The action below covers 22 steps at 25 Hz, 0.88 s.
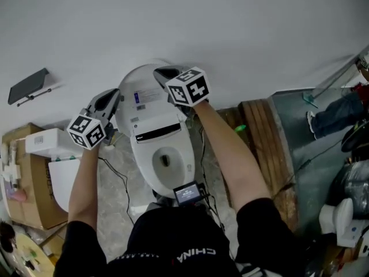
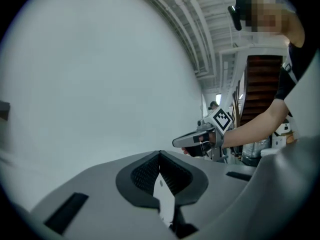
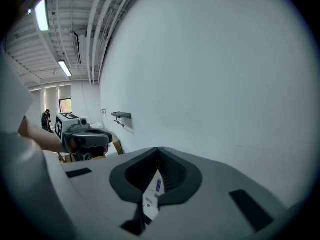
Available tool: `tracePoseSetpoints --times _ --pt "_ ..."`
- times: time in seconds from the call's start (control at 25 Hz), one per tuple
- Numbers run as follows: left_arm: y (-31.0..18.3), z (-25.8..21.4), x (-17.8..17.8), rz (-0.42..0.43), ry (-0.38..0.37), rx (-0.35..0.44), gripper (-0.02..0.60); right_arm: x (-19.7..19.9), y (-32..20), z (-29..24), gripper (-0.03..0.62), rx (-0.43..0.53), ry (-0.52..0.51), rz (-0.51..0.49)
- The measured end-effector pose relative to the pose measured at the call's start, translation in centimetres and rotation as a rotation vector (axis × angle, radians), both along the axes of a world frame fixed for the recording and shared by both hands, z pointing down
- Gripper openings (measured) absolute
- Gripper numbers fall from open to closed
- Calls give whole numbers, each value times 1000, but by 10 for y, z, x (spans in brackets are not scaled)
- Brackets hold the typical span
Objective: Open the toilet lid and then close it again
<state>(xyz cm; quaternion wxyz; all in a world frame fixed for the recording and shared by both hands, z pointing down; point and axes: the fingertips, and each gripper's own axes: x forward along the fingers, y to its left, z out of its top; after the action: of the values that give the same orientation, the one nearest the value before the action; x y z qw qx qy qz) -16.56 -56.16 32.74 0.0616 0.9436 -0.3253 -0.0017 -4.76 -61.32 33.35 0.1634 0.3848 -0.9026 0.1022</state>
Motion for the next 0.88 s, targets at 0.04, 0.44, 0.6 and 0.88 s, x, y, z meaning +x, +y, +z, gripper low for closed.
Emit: tracePoseSetpoints --times 0.04,0.44,0.6,0.88 --pt "11 1 4 25 20 -5 9 2 14 1 12 -1 -15 1" --pt "124 33 27 19 87 -62 11 25 122 17 14 -38 -98 19" --pt "174 61 32 -81 26 -107 11 52 172 25 14 -42 -95 28" --pt "281 101 97 -151 -95 -148 11 149 279 55 14 0 15 58"
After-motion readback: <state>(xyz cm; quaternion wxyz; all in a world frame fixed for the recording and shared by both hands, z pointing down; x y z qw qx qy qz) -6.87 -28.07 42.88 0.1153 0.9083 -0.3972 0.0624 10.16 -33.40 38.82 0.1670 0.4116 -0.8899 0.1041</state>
